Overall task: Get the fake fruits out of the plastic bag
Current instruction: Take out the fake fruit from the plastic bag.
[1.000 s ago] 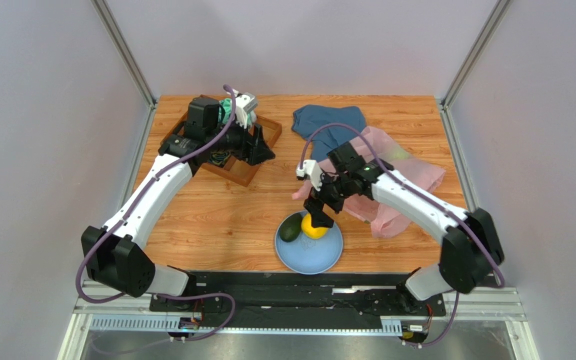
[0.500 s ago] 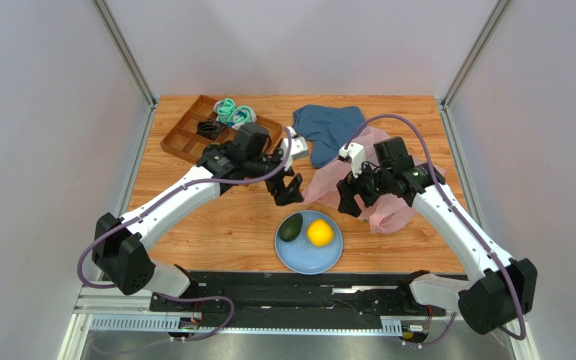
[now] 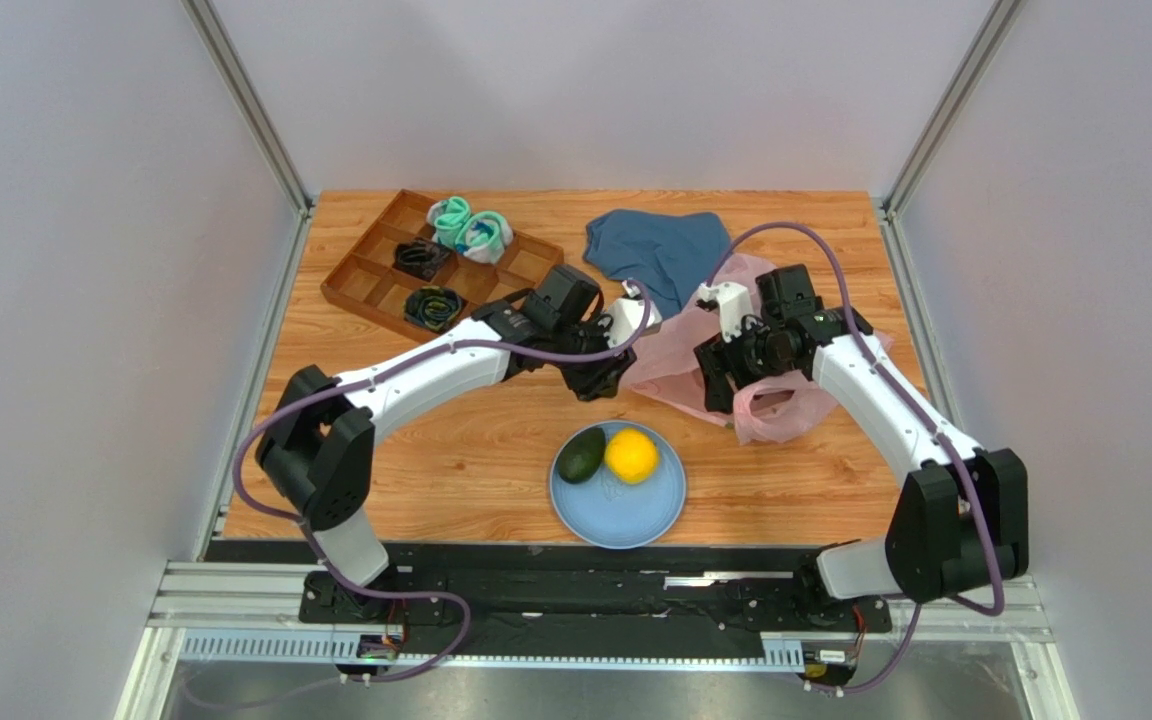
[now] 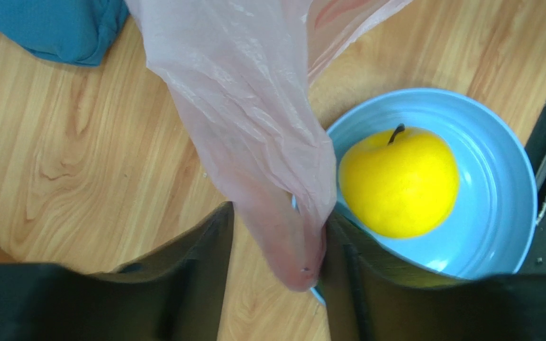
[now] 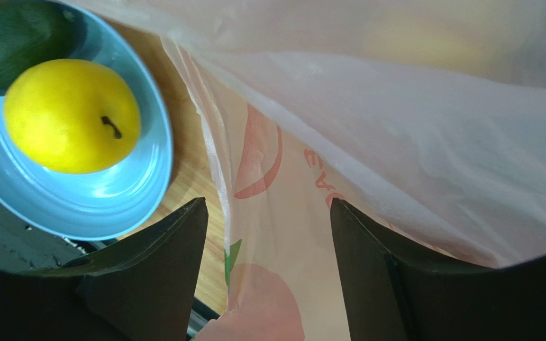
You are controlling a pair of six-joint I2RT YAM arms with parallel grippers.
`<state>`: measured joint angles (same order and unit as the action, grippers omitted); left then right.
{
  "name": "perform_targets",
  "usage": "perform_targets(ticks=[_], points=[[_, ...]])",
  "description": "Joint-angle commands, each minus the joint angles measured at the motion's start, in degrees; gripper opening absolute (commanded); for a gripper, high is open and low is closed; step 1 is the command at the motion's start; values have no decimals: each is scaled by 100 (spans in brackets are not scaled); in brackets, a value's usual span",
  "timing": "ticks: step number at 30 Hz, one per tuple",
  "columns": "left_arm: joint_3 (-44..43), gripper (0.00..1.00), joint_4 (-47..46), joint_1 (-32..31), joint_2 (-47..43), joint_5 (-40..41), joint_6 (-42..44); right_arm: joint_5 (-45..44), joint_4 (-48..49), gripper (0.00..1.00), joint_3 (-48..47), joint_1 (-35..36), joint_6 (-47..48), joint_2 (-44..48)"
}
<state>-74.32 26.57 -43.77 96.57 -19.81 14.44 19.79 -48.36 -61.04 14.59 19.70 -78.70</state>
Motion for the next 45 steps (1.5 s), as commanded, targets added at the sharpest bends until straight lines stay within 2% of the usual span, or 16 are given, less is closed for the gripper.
perform_targets(ticks=[1, 2, 3, 4, 7, 9, 21, 26, 27, 32, 35, 39, 45], points=[[-898, 5, 347, 17, 422, -276, -466, -308, 564, 68, -128, -35, -2, -304], [-1047, 0, 393, 44, 458, -364, -642, -353, 643, 69, -154, -44, 7, -356], [-1214, 0, 367, 131, 459, -539, -809, -388, 791, 70, -215, -44, 25, -453], [-1277, 0, 271, 175, 380, -1159, -1081, -536, 906, 71, -233, -70, 51, -480], [-1567, 0, 183, 193, 179, -2119, -1416, -870, 1354, 79, -277, -114, 77, -594], [-1612, 0, 121, 193, 38, -2307, -1733, -1003, 1548, 82, -339, -132, 77, -682], [-1286, 0, 112, 193, -25, -2352, -1716, -1329, 2120, 89, -1024, -167, 42, -2263], [-1312, 0, 103, 185, 28, -2317, -1707, -1838, 2208, 89, -1279, -176, 218, -2738], [-1304, 0, 77, 193, 28, -2299, -1707, -1865, 2217, 87, -1271, -167, 279, -2756], [-1365, 0, 77, 193, 107, -2211, -1716, -1567, 1831, 67, -1323, -167, 429, -2625], [-1409, 0, 77, 202, 169, -2150, -1734, -1268, 1393, 56, -1314, -167, 394, -2195], [-1418, 0, -142, 228, 300, -2079, -1952, -233, 934, 51, -1183, -167, 324, -1343], [-1945, 0, -240, 228, 748, -2132, -2226, 595, 459, 46, -937, -167, 131, -173]])
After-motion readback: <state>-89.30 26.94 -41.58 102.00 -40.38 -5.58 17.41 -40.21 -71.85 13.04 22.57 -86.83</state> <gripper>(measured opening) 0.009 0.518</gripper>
